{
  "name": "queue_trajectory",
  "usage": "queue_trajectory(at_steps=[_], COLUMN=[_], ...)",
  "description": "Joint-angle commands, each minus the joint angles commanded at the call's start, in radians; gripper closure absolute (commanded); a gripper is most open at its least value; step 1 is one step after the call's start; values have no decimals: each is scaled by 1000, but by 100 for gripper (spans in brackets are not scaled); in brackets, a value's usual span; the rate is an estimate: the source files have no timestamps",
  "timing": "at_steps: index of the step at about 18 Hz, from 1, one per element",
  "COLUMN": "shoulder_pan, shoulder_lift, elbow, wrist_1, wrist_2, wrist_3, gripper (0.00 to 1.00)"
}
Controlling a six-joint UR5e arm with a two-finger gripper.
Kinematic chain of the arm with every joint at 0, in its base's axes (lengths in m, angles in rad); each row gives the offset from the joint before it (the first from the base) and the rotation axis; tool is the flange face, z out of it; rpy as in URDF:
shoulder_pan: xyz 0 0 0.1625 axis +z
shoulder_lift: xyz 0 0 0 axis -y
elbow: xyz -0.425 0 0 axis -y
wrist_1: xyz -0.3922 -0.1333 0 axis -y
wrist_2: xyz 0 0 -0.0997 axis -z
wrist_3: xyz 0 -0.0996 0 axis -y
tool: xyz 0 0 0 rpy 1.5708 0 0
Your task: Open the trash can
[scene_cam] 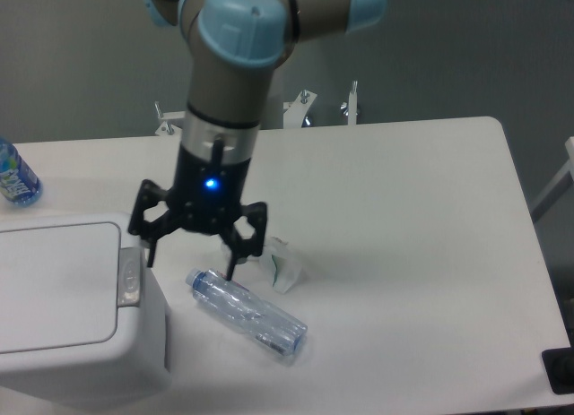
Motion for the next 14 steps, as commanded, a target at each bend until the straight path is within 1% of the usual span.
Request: queue_trajectory(at_steps=[14], shoulder_pan=[-9], shoulder_lift=[-23], elbow=[-2], wrist_1=[11], wrist_2=[3], wrist_3=[14], gripper=[0])
